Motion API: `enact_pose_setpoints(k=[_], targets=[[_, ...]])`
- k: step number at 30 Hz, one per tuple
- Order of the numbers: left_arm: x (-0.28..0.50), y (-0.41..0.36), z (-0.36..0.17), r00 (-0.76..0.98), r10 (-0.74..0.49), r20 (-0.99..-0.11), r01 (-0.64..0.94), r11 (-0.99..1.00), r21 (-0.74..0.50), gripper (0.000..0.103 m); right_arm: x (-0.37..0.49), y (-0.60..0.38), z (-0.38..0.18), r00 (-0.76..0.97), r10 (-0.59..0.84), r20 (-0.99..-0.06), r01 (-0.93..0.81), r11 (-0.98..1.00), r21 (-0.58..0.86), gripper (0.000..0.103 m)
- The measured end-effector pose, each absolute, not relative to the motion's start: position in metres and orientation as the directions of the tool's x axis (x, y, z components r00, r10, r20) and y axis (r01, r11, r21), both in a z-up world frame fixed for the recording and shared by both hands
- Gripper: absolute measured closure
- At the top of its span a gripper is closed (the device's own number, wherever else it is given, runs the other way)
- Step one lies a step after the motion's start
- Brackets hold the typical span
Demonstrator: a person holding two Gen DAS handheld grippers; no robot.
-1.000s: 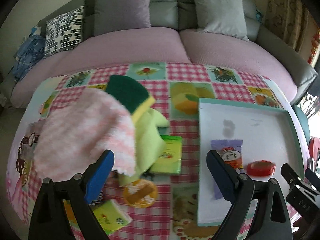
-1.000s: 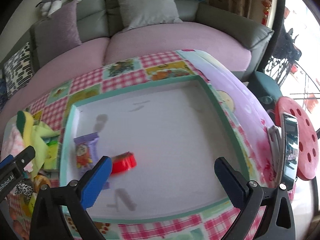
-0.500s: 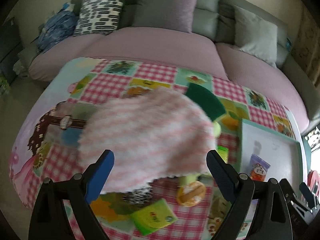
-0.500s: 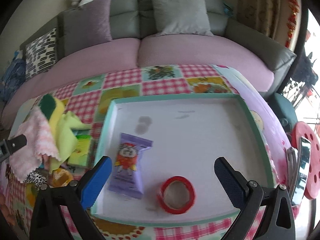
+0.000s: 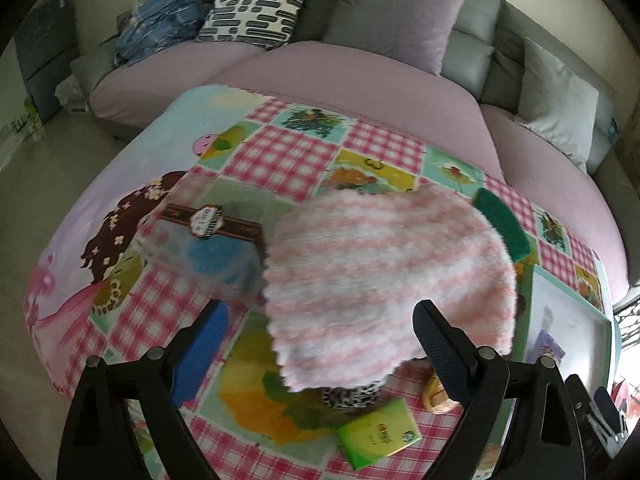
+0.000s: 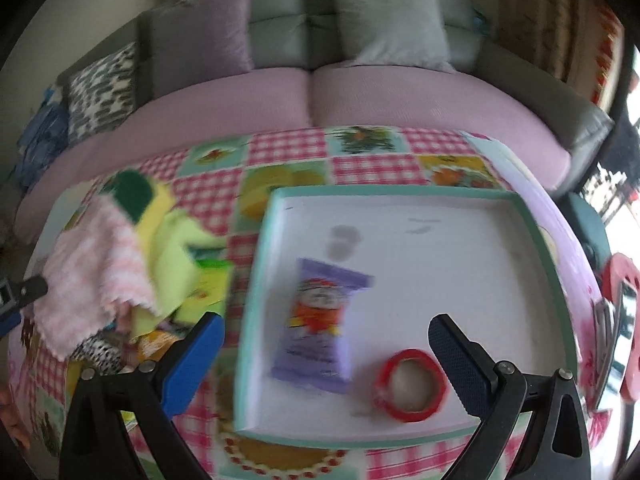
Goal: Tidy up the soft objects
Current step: 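Grasp the pink fuzzy towel with the left gripper and lift it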
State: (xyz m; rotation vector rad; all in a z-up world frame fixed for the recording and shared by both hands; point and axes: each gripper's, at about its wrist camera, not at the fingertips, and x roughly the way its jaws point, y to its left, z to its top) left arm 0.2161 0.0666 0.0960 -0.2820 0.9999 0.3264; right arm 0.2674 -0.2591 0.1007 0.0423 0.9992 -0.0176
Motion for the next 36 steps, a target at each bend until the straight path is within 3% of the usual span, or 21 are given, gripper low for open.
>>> enact_pose_setpoints(k=[14, 27, 36], targets=[[0.188, 0.115, 0.085, 0.468, 0.18, -0.865, -0.51, 0.854, -0.098, 0.009, 0.255, -0.155, 0.095, 0.506, 0.162, -0.847, -0.216, 0.975, 0.057, 0.0], [0.189, 0.117, 0.087, 0.558, 0.061, -0.828, -0.465, 0.849, -0.25, 0.009, 0.265, -0.153, 0.08, 0.464, 0.19, -0.865, -0.192, 0.975, 0.112, 0.0], [0.212, 0.073, 0.097, 0.581, 0.018, -0.813, -0.314, 0.927, -0.204, 0.009, 0.275, -0.168, 0.086, 0.504, 0.155, -0.85, -0.142, 0.985, 0.095, 0.0]])
